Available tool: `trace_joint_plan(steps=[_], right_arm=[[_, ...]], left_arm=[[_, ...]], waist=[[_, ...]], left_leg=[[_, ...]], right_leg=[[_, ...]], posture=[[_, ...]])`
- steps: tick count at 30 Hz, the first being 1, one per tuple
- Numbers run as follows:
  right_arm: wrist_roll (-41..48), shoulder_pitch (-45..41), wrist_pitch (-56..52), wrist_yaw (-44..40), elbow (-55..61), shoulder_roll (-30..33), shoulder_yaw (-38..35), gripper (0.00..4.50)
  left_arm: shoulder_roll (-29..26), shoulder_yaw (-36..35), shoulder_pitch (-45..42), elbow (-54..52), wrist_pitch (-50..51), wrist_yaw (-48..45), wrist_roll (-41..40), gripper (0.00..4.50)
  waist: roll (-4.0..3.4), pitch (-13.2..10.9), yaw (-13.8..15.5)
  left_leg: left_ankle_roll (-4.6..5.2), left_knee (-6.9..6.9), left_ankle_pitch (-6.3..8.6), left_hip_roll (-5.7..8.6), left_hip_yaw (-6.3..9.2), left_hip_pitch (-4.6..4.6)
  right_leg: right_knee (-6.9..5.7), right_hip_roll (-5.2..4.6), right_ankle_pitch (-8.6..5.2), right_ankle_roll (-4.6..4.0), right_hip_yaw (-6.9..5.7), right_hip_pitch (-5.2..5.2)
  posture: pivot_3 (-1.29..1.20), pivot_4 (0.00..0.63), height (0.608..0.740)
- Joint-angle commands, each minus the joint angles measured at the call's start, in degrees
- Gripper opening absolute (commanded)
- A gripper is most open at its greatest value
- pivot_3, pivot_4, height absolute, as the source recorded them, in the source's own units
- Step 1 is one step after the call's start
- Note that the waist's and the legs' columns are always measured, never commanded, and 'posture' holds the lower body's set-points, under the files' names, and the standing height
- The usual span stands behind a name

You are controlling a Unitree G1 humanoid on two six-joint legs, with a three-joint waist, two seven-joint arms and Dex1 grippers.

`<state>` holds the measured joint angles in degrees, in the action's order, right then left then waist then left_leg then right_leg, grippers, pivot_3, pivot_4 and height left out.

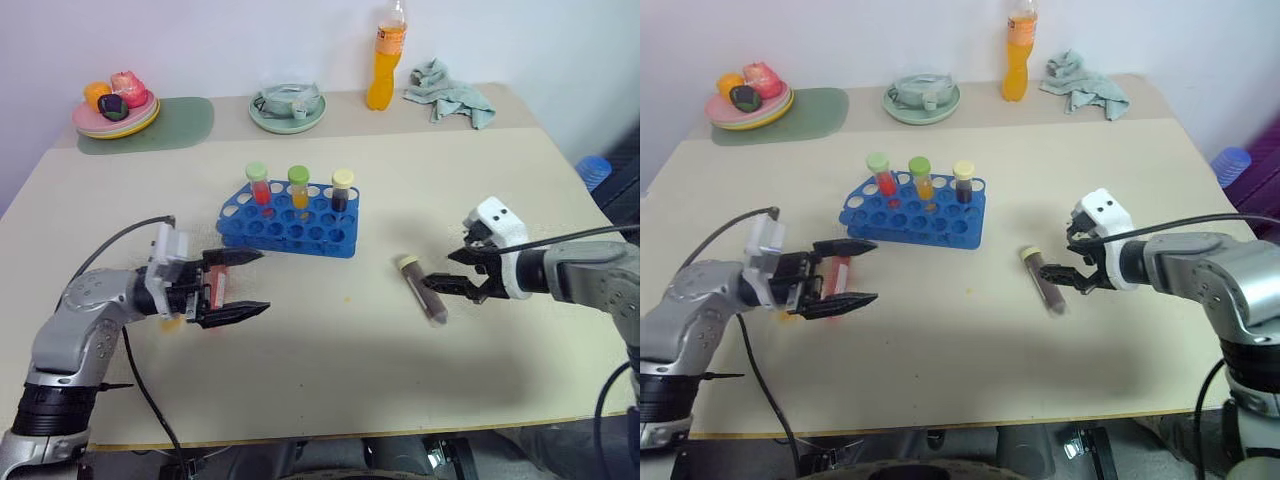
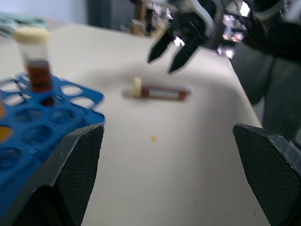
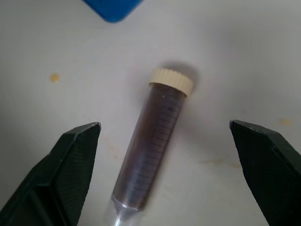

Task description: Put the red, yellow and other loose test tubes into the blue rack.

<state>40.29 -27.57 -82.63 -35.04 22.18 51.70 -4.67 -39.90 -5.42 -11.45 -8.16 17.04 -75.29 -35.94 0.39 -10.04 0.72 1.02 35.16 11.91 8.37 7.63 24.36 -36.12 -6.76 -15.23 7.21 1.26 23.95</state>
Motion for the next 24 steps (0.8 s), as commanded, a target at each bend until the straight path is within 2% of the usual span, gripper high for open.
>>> trace_joint_plan(steps=[1,4,13,24], right_arm=[[0.5,-3.7,-6.5,2.2,-1.0,-2.6,-0.8,4.50],[0.3,-6.0,-9.7,4.8,-4.0,-4.9,-1.1,4.50],[-2.8,-8.6,-9.9,10.2,-13.6,-8.6,1.5,4.50],[-9.2,-11.3,-7.9,13.5,-20.9,-14.7,3.0,4.50]], left_arm=[[1.8,3.0,-2.2,1.5,-3.4,-0.3,3.3,4.47],[3.9,6.0,-4.1,2.4,-4.5,0.5,5.6,4.47],[10.5,11.7,-11.6,3.8,-3.5,5.8,9.9,4.47],[14.0,16.5,-15.4,9.2,-6.3,5.6,14.4,4.47]], waist=[[0.00,0.0,0.0],[0.02,0.0,0.1],[0.02,0.0,0.0],[0.27,0.2,-0.5]], left_leg=[[0.01,0.00,-0.01,0.00,0.00,0.02],[0.03,0.04,-0.02,0.01,0.02,0.06],[-0.01,0.09,-0.10,0.03,0.02,0.06],[-0.11,0.38,-0.21,-0.04,0.04,-0.01]], right_leg=[[0.00,0.00,0.00,0.00,0.00,0.02],[-0.01,0.01,0.10,0.17,-0.02,0.03],[-0.12,0.05,0.32,0.40,-0.02,0.08],[-0.13,0.26,0.69,0.37,-0.01,-0.07]], posture=[[0.00,0.150,0.740],[0.00,0.150,0.740],[0.00,0.150,0.740],[0.00,0.150,0.740]])
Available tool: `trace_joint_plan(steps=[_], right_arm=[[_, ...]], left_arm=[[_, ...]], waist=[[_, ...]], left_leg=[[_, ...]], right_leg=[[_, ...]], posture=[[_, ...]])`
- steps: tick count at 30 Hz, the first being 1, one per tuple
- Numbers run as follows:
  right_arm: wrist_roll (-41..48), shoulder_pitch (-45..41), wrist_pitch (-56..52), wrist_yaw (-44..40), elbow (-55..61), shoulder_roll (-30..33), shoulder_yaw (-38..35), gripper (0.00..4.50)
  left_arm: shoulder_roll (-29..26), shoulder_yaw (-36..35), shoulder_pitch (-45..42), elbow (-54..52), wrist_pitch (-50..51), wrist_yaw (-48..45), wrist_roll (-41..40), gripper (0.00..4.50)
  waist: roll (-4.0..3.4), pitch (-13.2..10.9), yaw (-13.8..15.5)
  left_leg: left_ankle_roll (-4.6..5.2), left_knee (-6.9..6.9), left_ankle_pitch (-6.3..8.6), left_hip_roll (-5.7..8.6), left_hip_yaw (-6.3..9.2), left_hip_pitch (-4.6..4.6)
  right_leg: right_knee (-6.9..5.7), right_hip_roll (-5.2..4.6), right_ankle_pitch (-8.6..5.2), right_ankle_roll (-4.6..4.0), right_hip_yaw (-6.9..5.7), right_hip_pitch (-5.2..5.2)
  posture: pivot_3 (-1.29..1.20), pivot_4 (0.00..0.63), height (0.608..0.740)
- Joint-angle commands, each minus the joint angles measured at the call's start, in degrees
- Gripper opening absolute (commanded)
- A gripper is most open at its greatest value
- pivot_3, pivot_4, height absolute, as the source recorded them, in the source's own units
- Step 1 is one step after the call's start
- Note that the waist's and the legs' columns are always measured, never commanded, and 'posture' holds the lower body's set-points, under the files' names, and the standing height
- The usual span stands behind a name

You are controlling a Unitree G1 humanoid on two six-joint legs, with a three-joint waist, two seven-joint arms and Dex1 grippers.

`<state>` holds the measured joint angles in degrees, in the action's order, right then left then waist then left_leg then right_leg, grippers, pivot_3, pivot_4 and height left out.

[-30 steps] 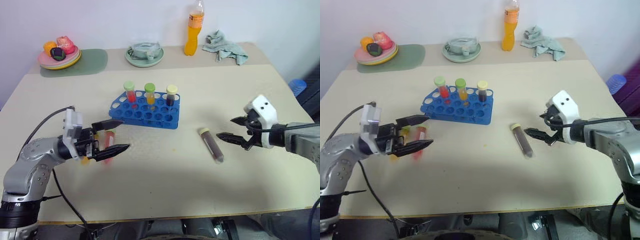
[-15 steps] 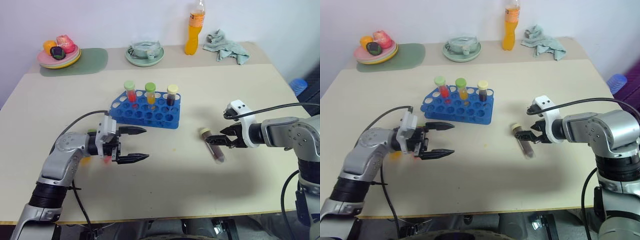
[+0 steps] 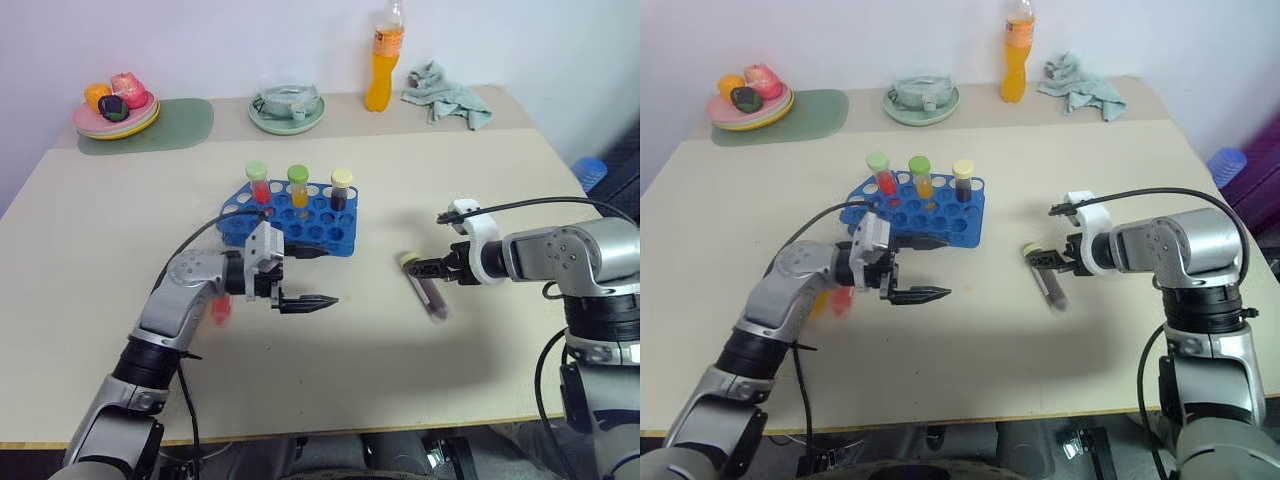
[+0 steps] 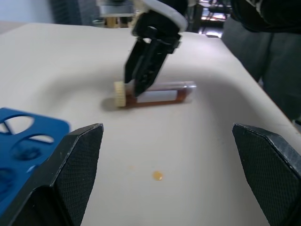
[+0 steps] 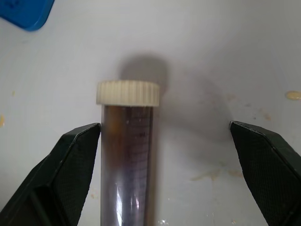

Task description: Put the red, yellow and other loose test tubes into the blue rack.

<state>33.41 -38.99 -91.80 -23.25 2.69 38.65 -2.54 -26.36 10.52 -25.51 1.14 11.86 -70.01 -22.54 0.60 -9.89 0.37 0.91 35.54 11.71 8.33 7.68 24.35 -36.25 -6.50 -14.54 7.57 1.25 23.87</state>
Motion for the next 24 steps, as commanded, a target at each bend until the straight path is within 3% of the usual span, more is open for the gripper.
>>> trace_joint_plan(steps=[1,12,24], right_arm=[[-2.7,0.4,1.5,1.7,-1.3,-1.7,1.3,4.50],[-4.9,4.1,3.6,0.0,4.2,2.3,8.6,4.50],[-6.8,4.2,3.0,0.9,5.2,-1.1,9.0,4.50]], left_arm=[[0.7,0.8,-1.5,0.1,-1.1,0.5,1.3,4.47],[0.9,1.6,-2.3,2.0,-0.4,0.1,2.6,4.47],[0.6,1.0,-1.9,1.6,-1.2,-0.6,2.2,4.47]], waist=[[0.08,0.0,-0.2],[0.19,0.1,0.1],[0.44,0.3,0.1]], left_leg=[[0.00,0.03,0.00,-0.02,0.00,-0.06],[0.02,0.04,0.04,-0.02,0.04,-0.40],[-0.07,0.03,0.11,-0.03,0.07,-0.40]], right_leg=[[0.01,0.02,0.01,-0.01,0.00,-0.09],[0.10,0.03,0.01,-0.01,-0.03,-0.44],[0.12,0.04,0.01,-0.01,-0.04,-0.44]], posture=[[0.00,0.150,0.740],[0.00,0.150,0.740],[0.00,0.150,0.740]])
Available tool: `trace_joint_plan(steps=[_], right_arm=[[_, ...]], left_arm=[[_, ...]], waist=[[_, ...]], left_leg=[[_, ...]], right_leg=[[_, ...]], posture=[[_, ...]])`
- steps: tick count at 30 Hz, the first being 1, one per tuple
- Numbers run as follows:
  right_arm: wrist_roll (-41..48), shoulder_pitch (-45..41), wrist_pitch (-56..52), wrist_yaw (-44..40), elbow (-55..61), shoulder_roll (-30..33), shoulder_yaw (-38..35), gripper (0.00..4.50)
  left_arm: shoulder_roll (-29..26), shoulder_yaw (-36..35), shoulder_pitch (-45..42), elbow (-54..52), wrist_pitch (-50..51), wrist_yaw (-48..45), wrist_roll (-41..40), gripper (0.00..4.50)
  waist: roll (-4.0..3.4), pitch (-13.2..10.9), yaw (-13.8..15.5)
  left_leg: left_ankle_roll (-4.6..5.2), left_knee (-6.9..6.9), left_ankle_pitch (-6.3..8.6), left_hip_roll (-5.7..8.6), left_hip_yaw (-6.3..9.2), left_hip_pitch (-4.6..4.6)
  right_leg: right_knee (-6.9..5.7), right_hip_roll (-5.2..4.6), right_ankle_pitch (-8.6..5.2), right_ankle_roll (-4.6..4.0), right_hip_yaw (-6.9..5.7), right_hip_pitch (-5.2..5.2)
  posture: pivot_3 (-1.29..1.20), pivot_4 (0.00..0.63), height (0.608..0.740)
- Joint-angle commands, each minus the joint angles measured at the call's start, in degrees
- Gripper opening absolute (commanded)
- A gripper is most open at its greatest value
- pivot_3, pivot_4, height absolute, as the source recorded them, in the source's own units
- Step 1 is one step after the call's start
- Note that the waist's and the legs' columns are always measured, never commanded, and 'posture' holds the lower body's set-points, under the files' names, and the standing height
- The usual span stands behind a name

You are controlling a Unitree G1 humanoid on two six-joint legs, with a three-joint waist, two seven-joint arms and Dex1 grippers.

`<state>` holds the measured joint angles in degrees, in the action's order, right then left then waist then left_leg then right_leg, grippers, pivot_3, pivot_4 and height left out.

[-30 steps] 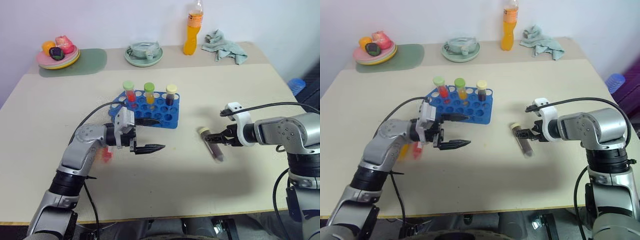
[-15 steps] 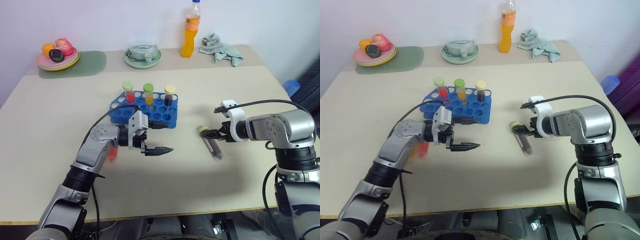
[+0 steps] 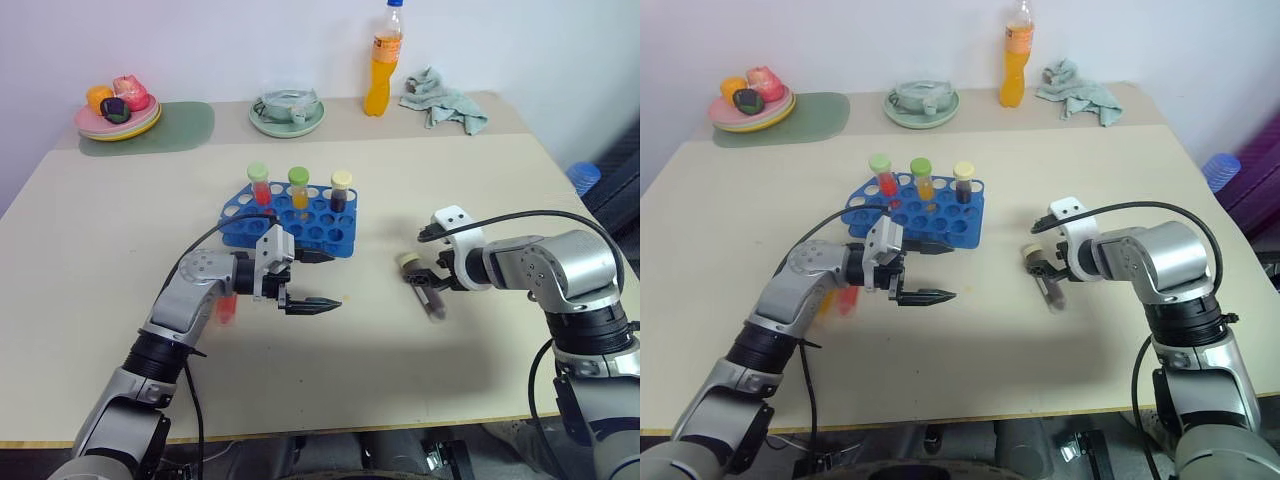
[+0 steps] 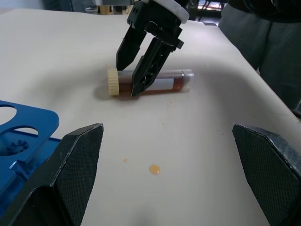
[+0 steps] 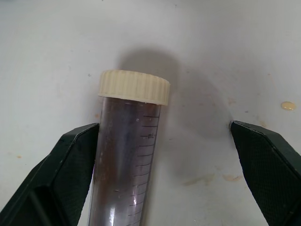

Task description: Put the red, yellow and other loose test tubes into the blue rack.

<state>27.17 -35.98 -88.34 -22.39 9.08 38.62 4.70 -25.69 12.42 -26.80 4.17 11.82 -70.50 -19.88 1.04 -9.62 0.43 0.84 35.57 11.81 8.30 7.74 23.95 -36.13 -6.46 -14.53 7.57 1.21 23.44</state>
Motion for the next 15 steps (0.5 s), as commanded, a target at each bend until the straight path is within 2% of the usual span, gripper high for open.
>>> trace_joint_plan(steps=[1,2,5,10,15], right_arm=[[-0.7,1.2,-0.1,-0.2,-1.1,-0.8,2.2,4.50],[-0.8,1.2,0.2,-0.5,-0.9,-0.6,2.7,4.50],[-0.7,1.3,1.1,-1.8,-0.3,0.1,4.1,3.72],[-1.9,1.7,3.1,-3.1,0.3,0.9,6.5,1.30],[-3.7,2.5,5.8,-4.1,-0.3,1.8,8.2,1.30]], left_arm=[[-0.2,-1.0,-0.4,-1.6,-1.2,-0.2,-0.5,4.47],[-0.4,-1.2,-0.1,-1.8,-1.3,-0.2,-0.6,4.47],[-0.5,-1.4,0.7,-1.8,-1.7,-0.2,-0.6,4.50],[-0.5,-1.6,1.2,-1.6,-2.6,-0.2,-0.7,4.50],[-0.4,-1.5,1.7,-0.7,-4.1,-0.2,-0.3,4.50]], waist=[[0.01,0.0,0.0],[0.01,0.0,0.0],[0.01,0.0,-0.1],[0.01,0.0,-0.3],[0.01,0.0,-1.0]], left_leg=[[0.00,0.00,0.00,0.00,0.00,0.00],[0.00,0.00,0.00,0.00,0.00,0.00],[-0.01,-0.01,0.00,0.00,0.01,0.00],[0.07,-0.28,-0.05,-0.02,0.00,0.00],[0.06,-0.31,-0.05,-0.03,0.00,-0.03]], right_leg=[[0.00,0.00,0.00,0.00,0.00,0.00],[0.00,0.00,0.00,0.00,0.00,0.00],[0.00,0.00,0.00,0.00,0.00,0.00],[0.02,-0.01,-0.01,0.00,-0.01,0.11],[0.02,0.00,-0.01,0.00,0.00,0.08]], posture=[[0.00,0.150,0.740],[0.00,0.150,0.740],[0.00,0.150,0.740],[0.00,0.150,0.740],[0.00,0.150,0.740]])
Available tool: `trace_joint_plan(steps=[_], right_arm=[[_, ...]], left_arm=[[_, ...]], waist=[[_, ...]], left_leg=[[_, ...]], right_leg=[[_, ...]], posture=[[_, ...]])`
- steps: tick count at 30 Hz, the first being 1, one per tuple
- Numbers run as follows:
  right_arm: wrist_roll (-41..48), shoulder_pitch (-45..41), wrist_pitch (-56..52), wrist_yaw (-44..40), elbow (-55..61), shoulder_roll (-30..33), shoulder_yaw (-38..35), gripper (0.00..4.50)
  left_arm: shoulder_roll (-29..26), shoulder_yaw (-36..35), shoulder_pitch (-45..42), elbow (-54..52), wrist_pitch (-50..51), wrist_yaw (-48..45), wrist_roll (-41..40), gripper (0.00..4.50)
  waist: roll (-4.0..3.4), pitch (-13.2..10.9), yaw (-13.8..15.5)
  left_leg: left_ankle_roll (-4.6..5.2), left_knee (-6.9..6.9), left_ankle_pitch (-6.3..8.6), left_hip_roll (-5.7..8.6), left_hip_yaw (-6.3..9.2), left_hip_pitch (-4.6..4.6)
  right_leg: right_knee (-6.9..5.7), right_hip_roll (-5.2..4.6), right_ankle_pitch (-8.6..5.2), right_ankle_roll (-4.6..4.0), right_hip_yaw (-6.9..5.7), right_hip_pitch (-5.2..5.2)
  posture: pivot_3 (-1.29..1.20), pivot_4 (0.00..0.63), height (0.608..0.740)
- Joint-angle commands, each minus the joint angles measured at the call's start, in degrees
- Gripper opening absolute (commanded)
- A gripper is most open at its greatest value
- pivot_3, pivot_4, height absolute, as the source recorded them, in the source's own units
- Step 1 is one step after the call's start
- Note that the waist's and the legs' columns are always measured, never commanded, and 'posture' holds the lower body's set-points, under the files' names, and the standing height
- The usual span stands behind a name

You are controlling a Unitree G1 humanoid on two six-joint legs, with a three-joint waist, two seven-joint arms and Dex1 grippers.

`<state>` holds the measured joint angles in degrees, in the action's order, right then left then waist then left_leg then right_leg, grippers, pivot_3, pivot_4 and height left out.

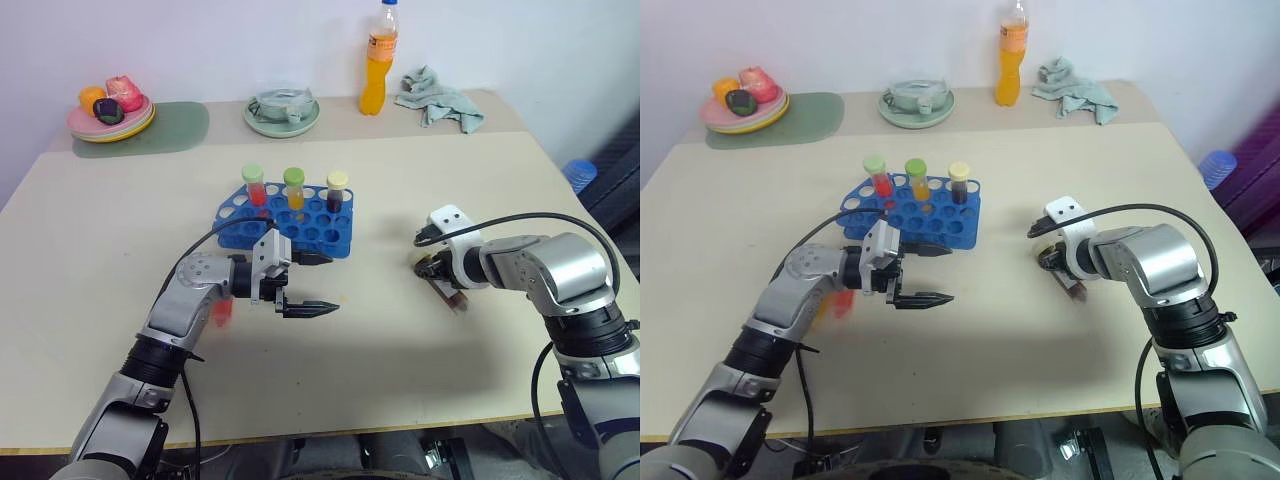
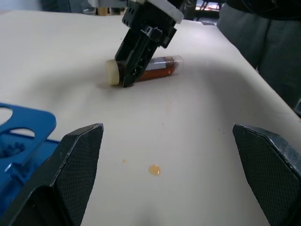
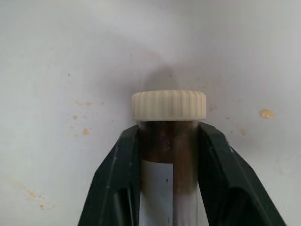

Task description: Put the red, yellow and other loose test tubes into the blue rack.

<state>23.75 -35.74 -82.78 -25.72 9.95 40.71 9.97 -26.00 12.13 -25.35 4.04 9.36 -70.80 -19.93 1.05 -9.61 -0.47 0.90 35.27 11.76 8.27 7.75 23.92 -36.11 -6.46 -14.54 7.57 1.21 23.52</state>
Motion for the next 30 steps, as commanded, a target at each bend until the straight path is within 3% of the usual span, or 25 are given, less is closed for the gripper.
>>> trace_joint_plan(steps=[1,10,19,21,27,30], right_arm=[[-0.5,2.4,0.8,-1.1,-0.8,0.2,3.1,1.30],[-3.4,4.3,8.8,-5.9,2.6,6.3,6.2,1.30],[-5.9,5.8,11.2,-6.5,2.2,5.6,6.3,1.30],[-6.3,5.9,11.5,-6.7,2.2,5.7,6.2,1.02],[-7.6,5.3,13.3,-6.3,1.7,5.7,4.1,0.90],[-6.2,4.9,14.2,-7.4,4.2,6.5,-0.3,0.90]], left_arm=[[0.0,-1.2,0.3,-0.3,-1.9,0.1,-0.2,4.50],[0.0,-1.1,-0.3,3.1,-4.9,-0.5,0.7,4.50],[0.2,-0.8,-1.4,3.8,-5.5,-0.6,0.8,4.50],[0.2,-0.8,-1.5,3.8,-5.6,-0.6,0.8,4.50],[-0.1,-0.9,-2.3,2.6,-4.1,-0.2,0.5,4.50],[-0.4,-1.2,-2.3,2.5,-4.0,0.0,0.6,4.50]], waist=[[0.00,0.0,-0.2],[-0.01,0.0,0.3],[0.00,0.0,0.9],[0.00,0.0,0.9],[0.00,0.0,0.8],[-0.02,0.0,1.0]], left_leg=[[0.00,0.00,0.00,0.00,0.00,-0.02],[0.00,-0.01,0.01,0.01,0.01,-0.04],[-0.07,0.00,0.06,0.01,0.01,-0.05],[-0.07,0.00,0.06,0.01,0.01,-0.05],[-0.06,0.02,0.05,0.01,0.01,-0.06],[-0.05,0.02,0.05,0.01,0.00,-0.06]], right_leg=[[0.00,0.00,0.00,0.00,0.00,-0.02],[0.06,-0.02,0.00,0.01,-0.05,-0.06],[0.07,-0.02,-0.01,0.01,-0.05,-0.07],[0.07,-0.02,-0.01,0.01,-0.04,-0.07],[0.06,-0.02,0.00,0.01,-0.04,-0.08],[0.06,-0.02,0.00,0.01,-0.04,-0.08]], posture=[[0.00,0.150,0.740],[0.00,0.150,0.740],[0.00,0.150,0.740],[0.00,0.150,0.740],[0.00,0.150,0.740],[0.00,0.150,0.740]])
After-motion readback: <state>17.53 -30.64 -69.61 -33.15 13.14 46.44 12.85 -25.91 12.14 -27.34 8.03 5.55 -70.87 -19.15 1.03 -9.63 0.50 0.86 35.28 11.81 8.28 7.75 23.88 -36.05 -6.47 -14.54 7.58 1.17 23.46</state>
